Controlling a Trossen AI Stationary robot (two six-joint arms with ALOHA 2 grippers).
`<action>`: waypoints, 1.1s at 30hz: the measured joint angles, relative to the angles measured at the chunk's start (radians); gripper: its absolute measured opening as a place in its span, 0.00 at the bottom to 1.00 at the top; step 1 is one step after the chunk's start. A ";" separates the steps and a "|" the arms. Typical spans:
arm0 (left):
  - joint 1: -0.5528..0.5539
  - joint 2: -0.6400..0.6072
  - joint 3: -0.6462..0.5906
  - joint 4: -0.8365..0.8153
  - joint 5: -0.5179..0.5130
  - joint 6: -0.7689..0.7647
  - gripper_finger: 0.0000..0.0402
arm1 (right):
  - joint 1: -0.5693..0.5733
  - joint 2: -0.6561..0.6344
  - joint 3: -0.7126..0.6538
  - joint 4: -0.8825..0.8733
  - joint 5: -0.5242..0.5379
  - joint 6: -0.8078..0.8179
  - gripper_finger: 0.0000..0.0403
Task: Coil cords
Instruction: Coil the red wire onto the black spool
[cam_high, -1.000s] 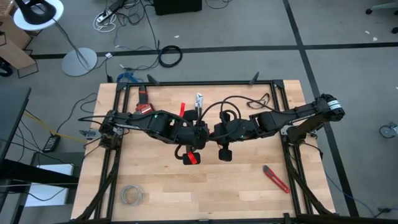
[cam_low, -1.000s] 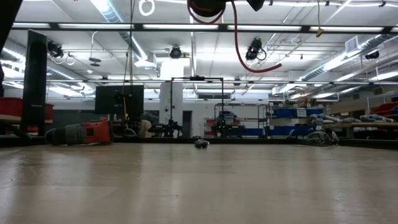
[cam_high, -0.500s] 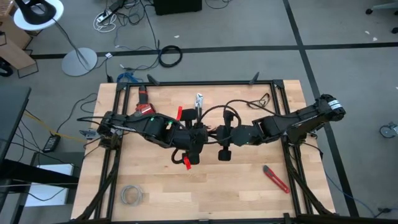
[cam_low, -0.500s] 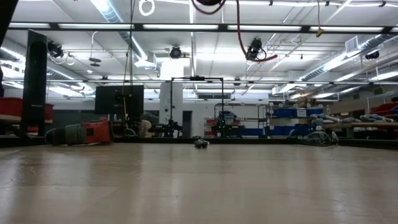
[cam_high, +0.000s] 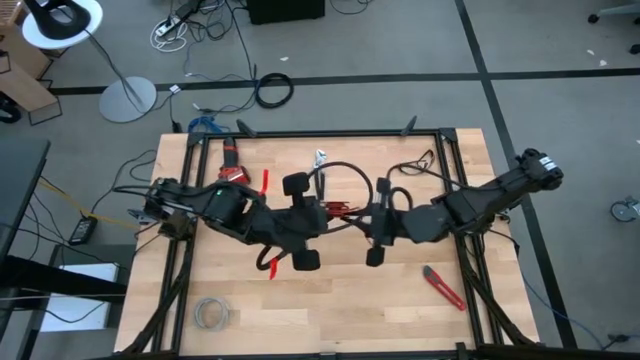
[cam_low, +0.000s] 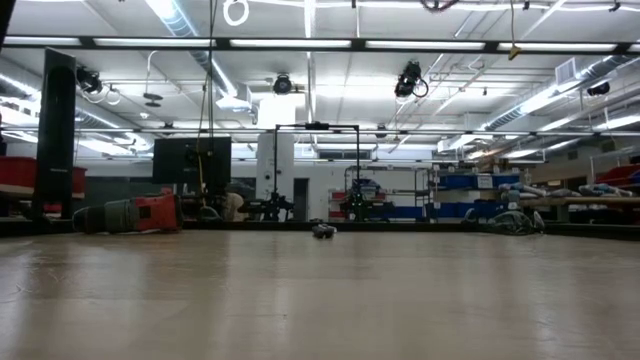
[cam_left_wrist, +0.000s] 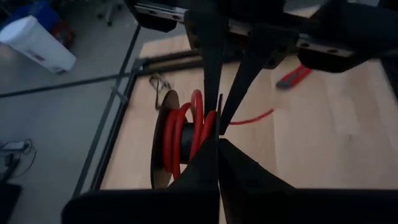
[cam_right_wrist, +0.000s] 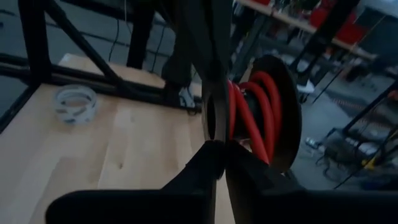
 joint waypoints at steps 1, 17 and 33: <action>0.000 -0.001 0.001 0.016 0.000 0.000 0.00 | 0.010 -0.009 0.000 0.008 0.009 -0.013 0.06; -0.003 0.010 -0.107 0.258 0.007 0.024 0.00 | 0.142 -0.090 0.002 0.225 0.080 -0.231 0.04; 0.021 0.007 -0.275 0.571 0.091 0.105 0.00 | 0.131 -0.092 0.001 0.202 0.044 -0.163 0.02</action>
